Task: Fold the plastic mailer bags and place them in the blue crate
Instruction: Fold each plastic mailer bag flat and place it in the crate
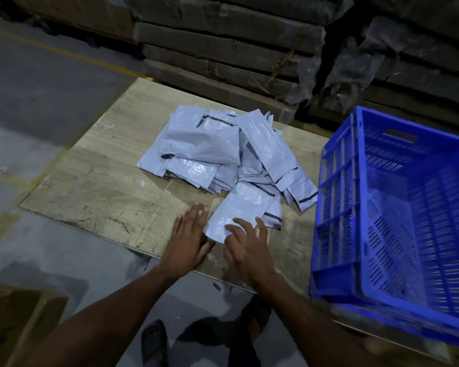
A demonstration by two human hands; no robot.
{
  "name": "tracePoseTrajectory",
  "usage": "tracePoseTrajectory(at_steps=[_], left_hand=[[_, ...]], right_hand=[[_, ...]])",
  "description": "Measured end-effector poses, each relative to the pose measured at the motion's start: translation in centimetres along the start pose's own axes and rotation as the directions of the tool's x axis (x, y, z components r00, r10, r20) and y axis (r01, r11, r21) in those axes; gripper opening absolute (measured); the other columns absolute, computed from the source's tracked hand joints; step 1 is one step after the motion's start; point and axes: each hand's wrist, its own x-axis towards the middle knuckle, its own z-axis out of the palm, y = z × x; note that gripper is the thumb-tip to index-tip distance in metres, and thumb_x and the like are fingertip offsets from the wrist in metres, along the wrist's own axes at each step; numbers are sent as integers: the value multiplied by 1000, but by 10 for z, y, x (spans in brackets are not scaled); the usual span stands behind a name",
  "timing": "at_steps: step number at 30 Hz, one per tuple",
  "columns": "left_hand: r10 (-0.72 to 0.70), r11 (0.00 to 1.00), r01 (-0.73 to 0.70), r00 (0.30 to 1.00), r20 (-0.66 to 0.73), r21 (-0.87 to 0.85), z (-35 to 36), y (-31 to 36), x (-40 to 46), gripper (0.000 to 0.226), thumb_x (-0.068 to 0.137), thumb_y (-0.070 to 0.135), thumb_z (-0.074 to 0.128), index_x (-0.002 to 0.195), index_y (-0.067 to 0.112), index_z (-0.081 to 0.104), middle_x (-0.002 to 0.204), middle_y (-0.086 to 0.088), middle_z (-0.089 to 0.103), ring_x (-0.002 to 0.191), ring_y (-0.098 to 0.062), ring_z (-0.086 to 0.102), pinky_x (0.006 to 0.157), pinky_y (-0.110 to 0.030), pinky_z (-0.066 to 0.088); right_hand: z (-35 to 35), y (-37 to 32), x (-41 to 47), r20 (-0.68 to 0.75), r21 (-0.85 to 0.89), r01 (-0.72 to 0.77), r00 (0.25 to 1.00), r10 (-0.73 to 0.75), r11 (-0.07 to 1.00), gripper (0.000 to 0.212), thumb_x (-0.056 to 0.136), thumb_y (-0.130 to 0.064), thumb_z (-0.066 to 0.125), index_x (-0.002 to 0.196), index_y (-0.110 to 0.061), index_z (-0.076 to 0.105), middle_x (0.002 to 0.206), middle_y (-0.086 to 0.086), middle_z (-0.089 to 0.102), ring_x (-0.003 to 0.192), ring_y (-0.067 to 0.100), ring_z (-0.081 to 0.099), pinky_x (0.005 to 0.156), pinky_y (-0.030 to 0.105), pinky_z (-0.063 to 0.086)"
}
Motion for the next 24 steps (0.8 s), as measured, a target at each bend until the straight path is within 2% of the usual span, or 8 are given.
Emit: tracePoseTrajectory(at_steps=[4, 6, 9, 13, 16, 18, 21, 24], left_hand=[[64, 994, -69, 996, 57, 89, 2, -5, 3, 108, 76, 22, 83, 163, 21, 18, 168, -20, 21, 153, -40, 29, 119, -58, 30], [153, 975, -161, 986, 67, 150, 2, -17, 0, 112, 69, 13, 88, 161, 24, 26, 166, -23, 27, 151, -42, 31, 120, -54, 28], [288, 924, -297, 955, 73, 240, -4, -36, -5, 109, 76, 28, 90, 163, 29, 24, 166, -22, 27, 152, -39, 24, 122, -46, 19], [436, 817, -481, 876, 205, 319, -28, -61, -2, 115, 76, 39, 89, 165, 34, 17, 172, -18, 8, 156, -39, 19, 119, -50, 31], [433, 797, -486, 874, 221, 360, -48, -81, 1, 111, 82, 30, 84, 166, 33, 12, 171, -13, -7, 159, -33, 1, 116, -51, 35], [360, 821, -426, 903, 234, 381, -57, -86, 2, 109, 80, 23, 85, 165, 27, 16, 171, -14, 6, 157, -35, 18, 114, -51, 39], [232, 878, -279, 959, 164, 389, -66, -84, 4, 97, 68, 7, 87, 153, 12, 40, 160, -19, 42, 142, -37, 48, 111, -54, 43], [246, 908, -247, 968, 44, 338, -56, -63, -4, 56, 86, 17, 66, 141, 7, 59, 145, -17, 60, 136, -35, 55, 116, -52, 38]], right_hand=[[5, -28, -9, 43, 114, 43, 998, -48, 993, 21, 92, -29, 57, 93, -15, 72, 125, 2, 67, 128, 27, 54, 111, 63, 29], [5, -32, -9, 41, 157, 19, 999, -26, 987, 27, 98, -31, 51, 99, -15, 73, 127, 2, 67, 128, 25, 54, 112, 59, 31], [12, -16, -4, 88, 99, -21, 996, 12, 995, 33, 100, -30, 44, 111, -14, 71, 132, 7, 65, 130, 27, 54, 111, 55, 37], [22, 9, 1, 391, 7, -46, 919, 39, 999, 50, 98, -39, 38, 129, -11, 65, 143, 13, 57, 133, 32, 53, 106, 55, 45], [23, -5, -6, 521, 32, -114, 850, 81, 993, 65, 101, -50, 27, 147, -11, 48, 161, 12, 34, 148, 33, 32, 114, 56, 35], [21, -21, -12, 526, 0, -175, 838, 149, 985, 67, 102, -52, 24, 152, -12, 41, 165, 12, 25, 151, 33, 24, 118, 56, 28], [24, -45, -16, 450, -93, -256, 851, 270, 962, 59, 100, -49, 35, 141, -13, 56, 154, 14, 44, 140, 34, 46, 105, 55, 47], [29, -59, -13, 399, -107, -364, 836, 376, 925, 56, 101, -49, 36, 138, -13, 59, 151, 14, 49, 135, 33, 50, 101, 54, 49]])
